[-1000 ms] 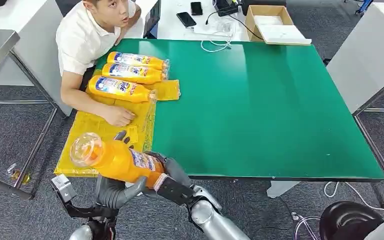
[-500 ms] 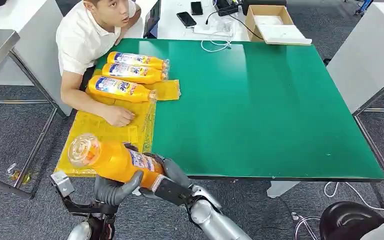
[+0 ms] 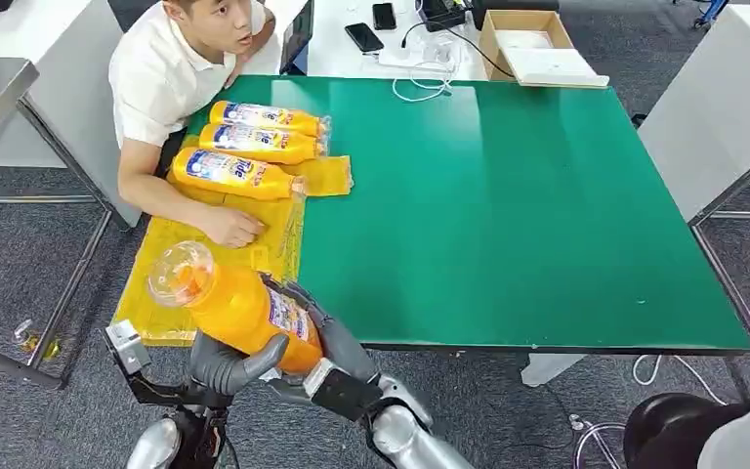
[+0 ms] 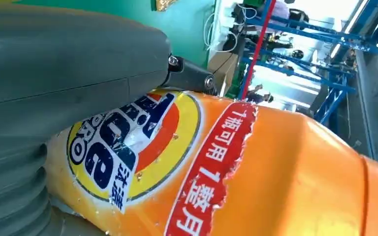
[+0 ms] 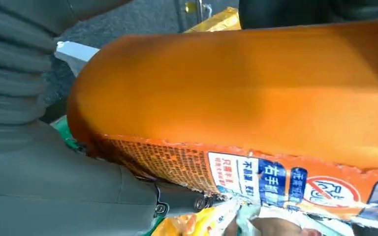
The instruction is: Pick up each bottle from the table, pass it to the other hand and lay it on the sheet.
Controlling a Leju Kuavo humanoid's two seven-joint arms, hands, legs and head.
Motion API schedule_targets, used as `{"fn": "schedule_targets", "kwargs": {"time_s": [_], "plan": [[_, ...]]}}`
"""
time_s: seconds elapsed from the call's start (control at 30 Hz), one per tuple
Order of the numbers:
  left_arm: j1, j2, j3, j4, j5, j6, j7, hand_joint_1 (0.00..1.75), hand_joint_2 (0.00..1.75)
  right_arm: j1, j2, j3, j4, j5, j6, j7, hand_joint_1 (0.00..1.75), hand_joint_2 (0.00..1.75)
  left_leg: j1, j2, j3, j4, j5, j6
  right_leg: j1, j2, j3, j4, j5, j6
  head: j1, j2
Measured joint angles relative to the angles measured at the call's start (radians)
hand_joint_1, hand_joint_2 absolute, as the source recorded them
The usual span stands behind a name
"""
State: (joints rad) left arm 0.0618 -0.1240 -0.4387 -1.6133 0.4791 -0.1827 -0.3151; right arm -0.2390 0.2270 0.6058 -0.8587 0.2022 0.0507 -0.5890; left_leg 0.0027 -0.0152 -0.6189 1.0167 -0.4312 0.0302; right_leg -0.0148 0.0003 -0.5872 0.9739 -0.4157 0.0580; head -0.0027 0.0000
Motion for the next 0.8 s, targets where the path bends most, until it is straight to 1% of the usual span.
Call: {"fn": "schedule_targets", "kwargs": {"time_s": [0.17,0.27,0.37,0.4,0.47,0.5,0.57,0.6,0.7,0.8], "plan": [[-0.003,0.002,0.000,0.000,-0.012,0.007,-0.001,1.75,1.75,0.012,-0.002,-0.002,-0.017,0.002,-0.009,-0.002,0.00,0.00,0.000,0.000,0.000,0.000,0.000,0.000,0.000,0.000,0.000,0.000,0.000,0.000,0.000,0.000],[-0.012,0.010,0.001,-0.001,-0.102,0.076,-0.002,1.75,1.75,0.038,-0.006,-0.005,-0.037,0.044,-0.081,-0.002,0.00,0.00,0.000,-0.001,0.000,0.000,0.000,0.000,0.000,0.000,0.001,0.000,0.000,0.000,0.001,0.000],[-0.006,0.032,0.031,-0.013,-0.305,0.215,-0.005,1.75,1.75,0.098,-0.031,-0.001,-0.111,0.151,-0.192,-0.006,0.00,0.00,0.000,-0.001,0.000,0.000,0.000,0.000,0.000,0.000,0.000,0.000,0.000,0.000,0.001,0.000],[-0.006,0.041,0.051,-0.013,-0.386,0.264,-0.006,1.75,1.75,0.121,-0.039,0.001,-0.148,0.174,-0.224,-0.011,0.00,1.75,0.000,0.000,0.000,0.000,0.000,0.000,0.000,0.000,0.000,0.000,0.000,0.000,0.001,0.000],[0.007,0.060,0.091,-0.015,-0.534,0.345,-0.015,1.75,1.75,0.158,-0.054,-0.001,-0.218,0.201,-0.289,-0.012,0.00,1.75,0.000,0.001,0.000,0.000,-0.001,-0.002,0.000,0.000,-0.002,0.000,0.000,0.000,0.000,0.000],[0.012,0.064,0.113,-0.020,-0.618,0.385,-0.017,1.75,1.75,0.181,-0.062,-0.009,-0.252,0.222,-0.347,-0.012,0.00,1.75,0.001,0.000,0.000,0.000,-0.001,-0.002,0.001,0.000,-0.001,0.000,-0.001,-0.001,0.000,0.000],[0.031,0.073,0.146,-0.041,-0.709,0.425,-0.014,1.75,1.75,0.222,-0.074,-0.026,-0.311,0.236,-0.427,-0.013,0.00,1.75,0.001,-0.001,0.000,0.000,-0.002,-0.002,0.001,0.000,-0.001,0.000,-0.002,-0.002,0.000,0.000],[0.042,0.078,0.159,-0.053,-0.713,0.424,-0.011,1.75,1.75,0.238,-0.080,-0.032,-0.345,0.235,-0.450,-0.019,0.00,1.75,0.001,0.000,0.000,0.000,-0.002,-0.002,0.001,0.000,-0.001,0.000,-0.002,-0.002,0.000,0.000],[0.055,0.087,0.184,-0.079,-0.716,0.403,0.003,1.75,1.75,0.251,-0.091,-0.042,-0.410,0.197,-0.459,-0.029,0.00,1.75,0.001,0.002,0.000,0.000,-0.002,-0.002,0.001,0.001,-0.003,0.000,-0.001,-0.002,0.001,0.000],[0.058,0.096,0.196,-0.089,-0.606,0.292,0.033,1.75,1.75,0.279,-0.097,-0.054,-0.449,0.116,-0.464,-0.044,0.00,1.75,0.001,0.000,-0.001,0.000,-0.002,-0.002,0.001,0.000,-0.002,0.000,-0.001,-0.002,0.000,0.000]]}}
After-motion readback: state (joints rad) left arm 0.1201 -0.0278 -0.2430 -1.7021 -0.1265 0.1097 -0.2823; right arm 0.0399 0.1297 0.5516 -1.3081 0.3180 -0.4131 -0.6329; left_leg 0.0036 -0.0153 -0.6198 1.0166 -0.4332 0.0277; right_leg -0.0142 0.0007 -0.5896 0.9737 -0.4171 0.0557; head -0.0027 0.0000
